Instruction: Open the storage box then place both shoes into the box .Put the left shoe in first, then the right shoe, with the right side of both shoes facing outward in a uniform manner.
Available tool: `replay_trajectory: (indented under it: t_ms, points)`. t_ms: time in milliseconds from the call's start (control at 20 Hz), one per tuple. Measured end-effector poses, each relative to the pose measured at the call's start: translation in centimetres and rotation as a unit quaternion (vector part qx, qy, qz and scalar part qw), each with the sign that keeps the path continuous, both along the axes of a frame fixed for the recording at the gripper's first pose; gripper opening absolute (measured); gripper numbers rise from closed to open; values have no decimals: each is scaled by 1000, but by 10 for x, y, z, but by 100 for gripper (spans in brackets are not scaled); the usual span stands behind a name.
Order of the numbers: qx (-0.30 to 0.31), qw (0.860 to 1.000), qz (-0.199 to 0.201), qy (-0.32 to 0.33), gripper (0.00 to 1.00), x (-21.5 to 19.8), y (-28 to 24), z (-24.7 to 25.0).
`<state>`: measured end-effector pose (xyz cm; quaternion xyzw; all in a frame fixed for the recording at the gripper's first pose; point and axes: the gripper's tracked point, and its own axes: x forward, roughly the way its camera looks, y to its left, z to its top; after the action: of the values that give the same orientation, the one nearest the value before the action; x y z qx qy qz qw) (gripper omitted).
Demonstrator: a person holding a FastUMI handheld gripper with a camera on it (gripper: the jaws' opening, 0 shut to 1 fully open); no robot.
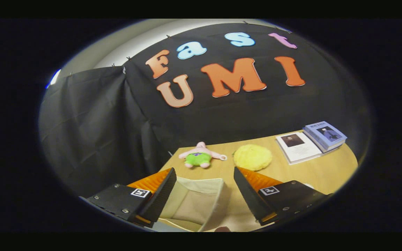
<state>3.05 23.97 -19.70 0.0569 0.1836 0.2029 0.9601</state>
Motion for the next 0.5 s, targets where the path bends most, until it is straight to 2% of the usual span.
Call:
replay_trajectory:
  t_ms: [250, 350, 500]
  points:
    - [-14, 997, -71, 14, 98, 8, -80, -40]
    - [-23, 993, -114, 6, 98, 12, -118, -53]
    - [-32, 987, -158, 6, 98, 12, -159, -75]
